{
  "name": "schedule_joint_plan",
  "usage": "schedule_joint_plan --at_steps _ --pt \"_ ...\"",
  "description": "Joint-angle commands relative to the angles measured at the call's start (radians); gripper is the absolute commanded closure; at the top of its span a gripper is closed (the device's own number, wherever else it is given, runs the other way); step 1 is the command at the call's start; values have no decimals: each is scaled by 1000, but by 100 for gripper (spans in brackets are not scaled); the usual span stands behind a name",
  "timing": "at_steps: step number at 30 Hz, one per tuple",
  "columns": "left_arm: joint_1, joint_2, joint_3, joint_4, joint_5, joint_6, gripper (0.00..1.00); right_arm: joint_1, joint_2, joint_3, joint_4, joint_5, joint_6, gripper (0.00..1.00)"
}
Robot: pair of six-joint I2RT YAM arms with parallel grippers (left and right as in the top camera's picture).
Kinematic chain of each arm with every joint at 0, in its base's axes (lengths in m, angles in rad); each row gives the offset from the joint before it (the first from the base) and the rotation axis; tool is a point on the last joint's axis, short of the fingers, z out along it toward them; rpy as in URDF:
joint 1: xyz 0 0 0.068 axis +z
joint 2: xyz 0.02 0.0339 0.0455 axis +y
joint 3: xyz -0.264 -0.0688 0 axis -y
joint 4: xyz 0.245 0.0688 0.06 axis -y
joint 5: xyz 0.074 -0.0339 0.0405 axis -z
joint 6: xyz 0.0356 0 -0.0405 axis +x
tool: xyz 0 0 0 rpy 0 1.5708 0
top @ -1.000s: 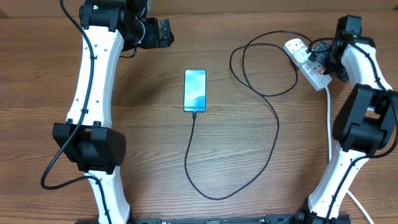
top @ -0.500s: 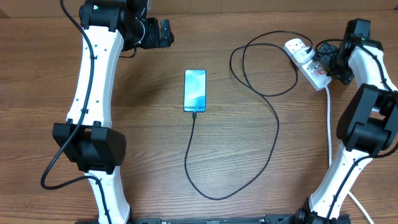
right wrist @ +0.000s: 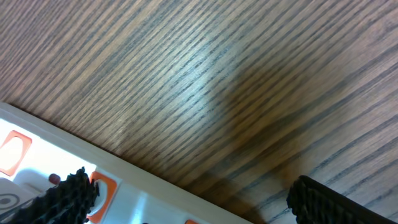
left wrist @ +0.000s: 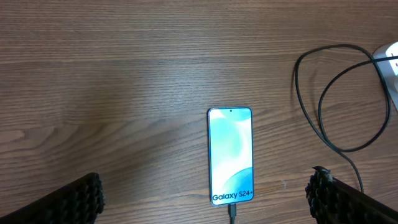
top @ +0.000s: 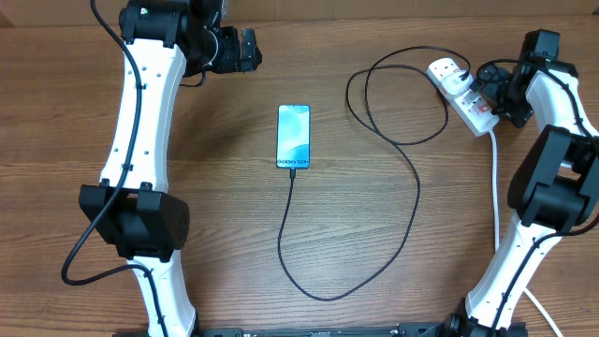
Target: Plug charger to phone and switch on socket
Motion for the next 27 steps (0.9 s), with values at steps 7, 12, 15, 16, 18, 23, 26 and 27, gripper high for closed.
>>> schedule_joint_plan --at_steps 7,12,15,16,18,23,26,27 --pt "-7 3 -1 0 -10 -6 0 11 54 -6 -50 -80 -25 0" --pt "-7 3 -1 0 -10 -6 0 11 54 -7 -69 -100 -42 0" --pt "-7 3 -1 0 -10 -6 0 11 54 -7 -72 -100 -42 0" --pt "-7 3 -1 0 -10 -6 0 11 54 -7 -71 -100 -42 0" --pt "-7 3 -1 0 -10 -6 0 11 53 0 -81 -100 -42 0" --pt "-7 3 -1 0 -10 -6 0 -9 18 79 -211 -93 -16 0" --pt "-7 3 -1 0 -10 -6 0 -26 -44 121 -299 -73 47 0" --pt "-7 3 -1 0 -10 -6 0 -31 -73 125 -320 -74 55 0"
